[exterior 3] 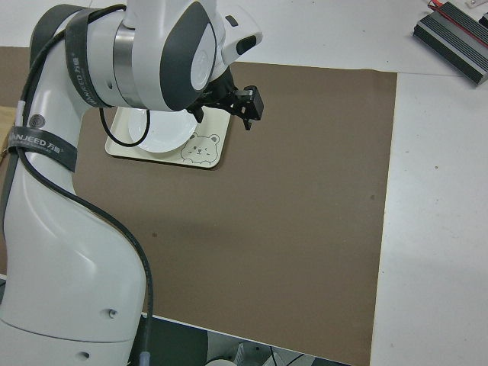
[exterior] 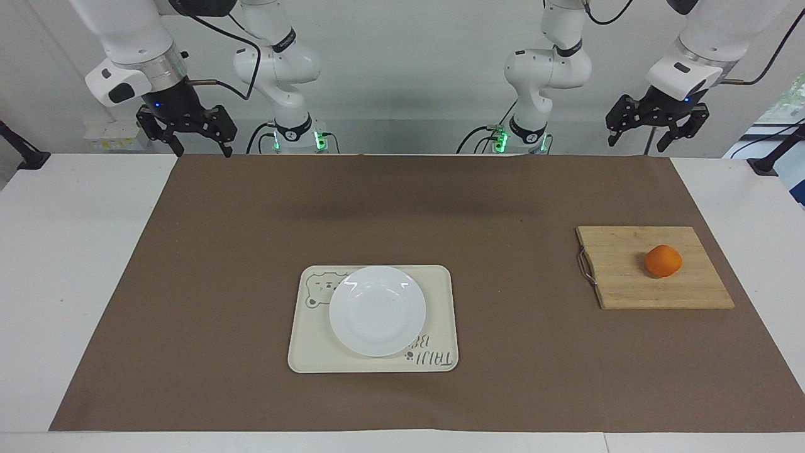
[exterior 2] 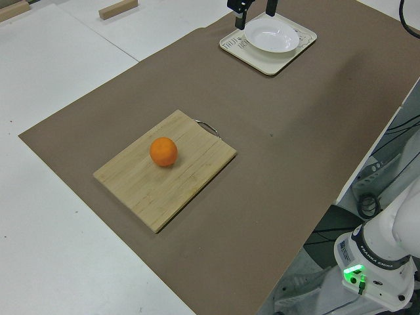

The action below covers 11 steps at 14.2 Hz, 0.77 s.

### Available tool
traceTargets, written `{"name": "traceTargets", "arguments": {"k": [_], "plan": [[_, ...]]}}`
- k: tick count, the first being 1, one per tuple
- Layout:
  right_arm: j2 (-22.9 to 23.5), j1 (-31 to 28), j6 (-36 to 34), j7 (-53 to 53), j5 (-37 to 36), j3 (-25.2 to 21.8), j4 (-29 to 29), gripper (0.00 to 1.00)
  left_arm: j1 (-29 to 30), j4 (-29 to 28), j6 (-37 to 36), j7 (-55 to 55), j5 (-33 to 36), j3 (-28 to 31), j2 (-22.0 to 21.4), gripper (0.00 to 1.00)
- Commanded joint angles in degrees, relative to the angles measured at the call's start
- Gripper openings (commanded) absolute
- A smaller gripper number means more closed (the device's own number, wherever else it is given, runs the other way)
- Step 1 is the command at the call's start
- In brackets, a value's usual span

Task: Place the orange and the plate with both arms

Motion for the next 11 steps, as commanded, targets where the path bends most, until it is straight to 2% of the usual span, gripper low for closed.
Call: {"name": "traceTargets", "arguments": {"k": [1, 11], "plan": [[-1.22, -0.5, 0.24, -1.14, -0.05, 0.19, -1.37, 1.0, 0.5, -2.09, 1.23, 0.29, -0.75, -0.29, -1.67, 1.0], [-1.22, -0.5, 0.24, -1.14, -0.05, 0.19, -1.37, 1.0, 0.58, -1.48, 1.32, -0.33, -0.31, -0.38, -1.41, 1.0]]}}
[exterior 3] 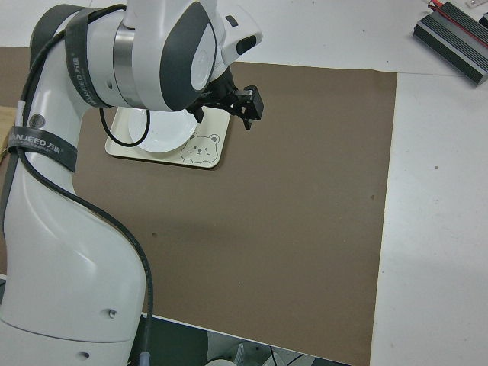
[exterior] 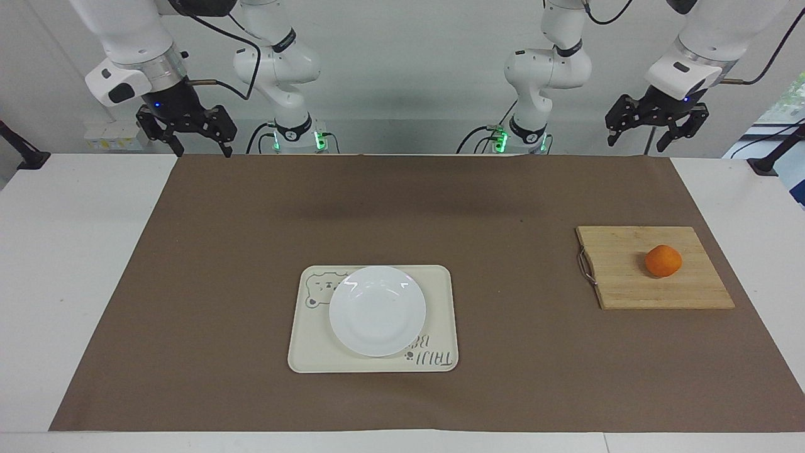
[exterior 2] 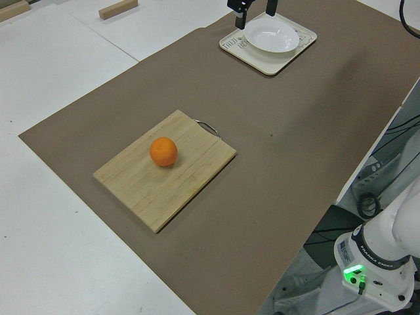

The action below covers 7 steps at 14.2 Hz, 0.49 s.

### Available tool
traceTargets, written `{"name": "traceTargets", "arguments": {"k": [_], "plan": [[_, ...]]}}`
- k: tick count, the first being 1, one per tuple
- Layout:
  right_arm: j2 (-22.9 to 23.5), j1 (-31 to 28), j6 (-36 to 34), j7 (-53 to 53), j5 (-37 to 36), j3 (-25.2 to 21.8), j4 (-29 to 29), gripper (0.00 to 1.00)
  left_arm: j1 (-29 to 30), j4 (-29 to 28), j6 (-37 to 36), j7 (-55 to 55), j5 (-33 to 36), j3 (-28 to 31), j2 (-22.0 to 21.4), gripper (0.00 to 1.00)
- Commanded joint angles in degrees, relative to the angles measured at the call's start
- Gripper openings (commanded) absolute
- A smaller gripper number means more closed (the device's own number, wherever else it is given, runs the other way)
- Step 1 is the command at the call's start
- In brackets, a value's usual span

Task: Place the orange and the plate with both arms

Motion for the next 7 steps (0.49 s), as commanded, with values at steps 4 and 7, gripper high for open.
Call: {"name": "traceTargets", "arguments": {"k": [4, 7], "plan": [[-1.22, -0.5, 0.24, -1.14, -0.05, 0.19, -1.37, 1.0, 0.58, -1.56, 1.84, -0.25, -0.31, -0.33, -1.37, 1.0], [-1.22, -0.5, 0.24, -1.14, -0.05, 0.19, -1.37, 1.0, 0.67, -2.09, 4.03, 0.19, -0.31, -0.24, -1.55, 1.0]]}}
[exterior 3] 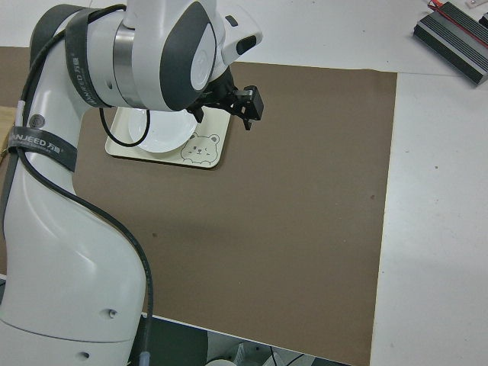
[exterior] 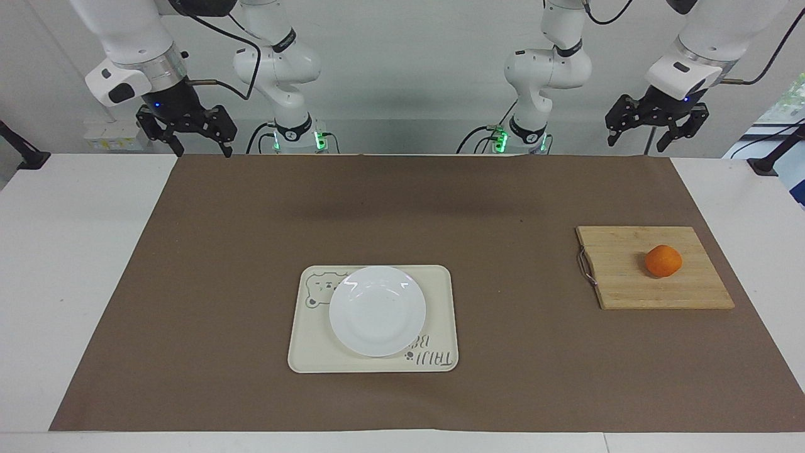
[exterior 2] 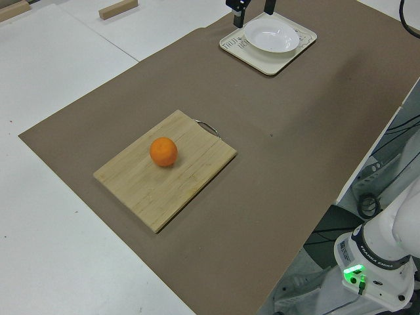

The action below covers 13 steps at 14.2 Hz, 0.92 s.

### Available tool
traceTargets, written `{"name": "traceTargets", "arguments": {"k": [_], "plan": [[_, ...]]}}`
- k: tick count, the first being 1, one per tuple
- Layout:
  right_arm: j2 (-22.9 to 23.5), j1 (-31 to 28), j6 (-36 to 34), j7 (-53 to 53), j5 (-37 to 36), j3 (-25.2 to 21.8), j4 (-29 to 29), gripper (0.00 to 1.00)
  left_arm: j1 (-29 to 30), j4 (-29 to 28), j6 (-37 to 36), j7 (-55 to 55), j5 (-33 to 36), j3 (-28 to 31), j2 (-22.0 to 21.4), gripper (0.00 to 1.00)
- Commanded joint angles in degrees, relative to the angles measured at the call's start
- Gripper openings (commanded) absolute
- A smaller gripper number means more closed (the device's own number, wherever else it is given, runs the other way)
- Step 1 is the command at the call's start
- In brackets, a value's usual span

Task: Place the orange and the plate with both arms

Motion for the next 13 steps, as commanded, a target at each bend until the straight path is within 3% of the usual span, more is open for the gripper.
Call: {"name": "traceTargets", "arguments": {"k": [1, 8, 13], "plan": [[-1.22, -0.5, 0.24, -1.14, -0.05, 0.18, -1.37, 1.0, 0.64, -2.18, 2.72, 0.45, -0.31, -0.29, -1.55, 1.0], [-1.22, -0.5, 0.24, -1.14, -0.05, 0.18, -1.37, 1.0, 3.44, -3.67, 8.43, 4.05, -0.39, -0.29, -1.38, 1.0], [-1.22, -0.5, 0.24, -1.14, -0.05, 0.18, -1.37, 1.0, 8.01, -10.86, 17.55, 8.28, -0.66, -0.29, -0.76, 1.0]]}}
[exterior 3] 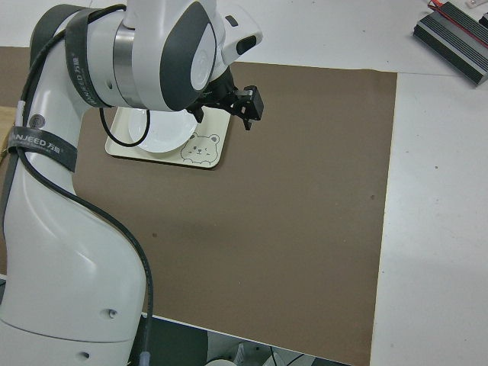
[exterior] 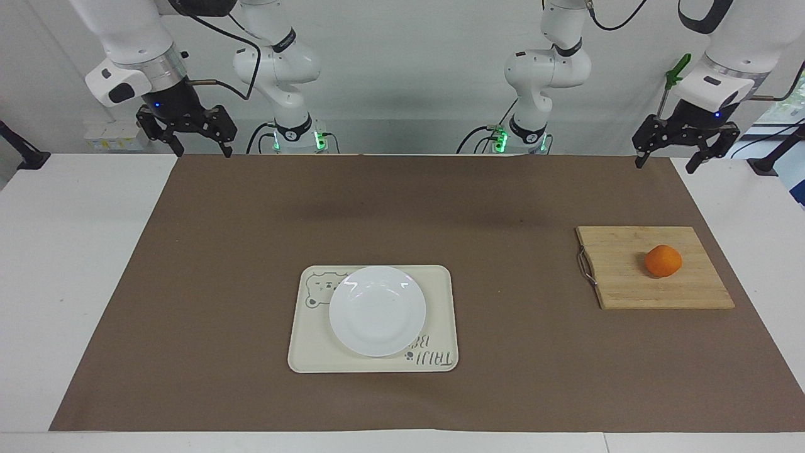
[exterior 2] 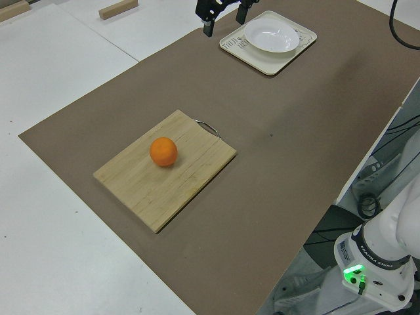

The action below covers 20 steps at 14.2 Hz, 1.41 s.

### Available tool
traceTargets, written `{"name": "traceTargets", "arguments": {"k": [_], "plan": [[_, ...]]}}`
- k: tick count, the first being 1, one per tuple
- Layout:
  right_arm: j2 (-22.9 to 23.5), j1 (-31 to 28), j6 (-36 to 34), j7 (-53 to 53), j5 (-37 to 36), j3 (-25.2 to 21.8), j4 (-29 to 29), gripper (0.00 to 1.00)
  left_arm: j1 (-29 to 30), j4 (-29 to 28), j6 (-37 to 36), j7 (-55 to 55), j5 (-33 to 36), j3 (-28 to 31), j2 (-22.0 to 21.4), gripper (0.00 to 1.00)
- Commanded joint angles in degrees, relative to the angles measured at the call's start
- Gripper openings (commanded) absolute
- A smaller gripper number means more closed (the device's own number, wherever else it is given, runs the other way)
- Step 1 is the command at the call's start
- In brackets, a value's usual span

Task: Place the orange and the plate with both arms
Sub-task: 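Close the left gripper around the orange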

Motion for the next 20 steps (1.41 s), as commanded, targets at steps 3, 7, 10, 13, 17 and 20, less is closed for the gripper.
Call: {"name": "traceTargets", "arguments": {"k": [3, 7, 10, 13, 17, 20], "plan": [[-1.22, -0.5, 0.24, -1.14, -0.05, 0.19, -1.37, 1.0, 3.78, -10.56, 10.96, 6.23, -0.83, -0.47, -0.9, 1.0], [-1.22, -0.5, 0.24, -1.14, -0.05, 0.19, -1.37, 1.0, 7.91, -12.96, 15.9, 11.86, -3.81, -0.47, 2.25, 1.0], [-1.22, -0.5, 0.24, -1.14, -0.05, 0.19, -1.37, 1.0, 10.29, -16.28, 21.42, 15.73, -5.67, -0.47, 4.81, 1.0], [-1.22, -0.5, 0.24, -1.14, -0.05, 0.19, -1.37, 1.0, 12.49, -17.97, 25.92, 19.94, -6.1, -0.47, 8.75, 1.0], [-1.22, -0.5, 0.24, -1.14, -0.05, 0.19, -1.37, 1.0, 15.21, -17.97, 30.14, 22.86, -6.81, -0.47, 13.51, 1.0], [-1.22, -0.5, 0.24, -1.14, -0.05, 0.19, -1.37, 1.0, 15.22, -18.05, 32.42, 23.03, -6.81, -0.47, 16.67, 1.0]]}}
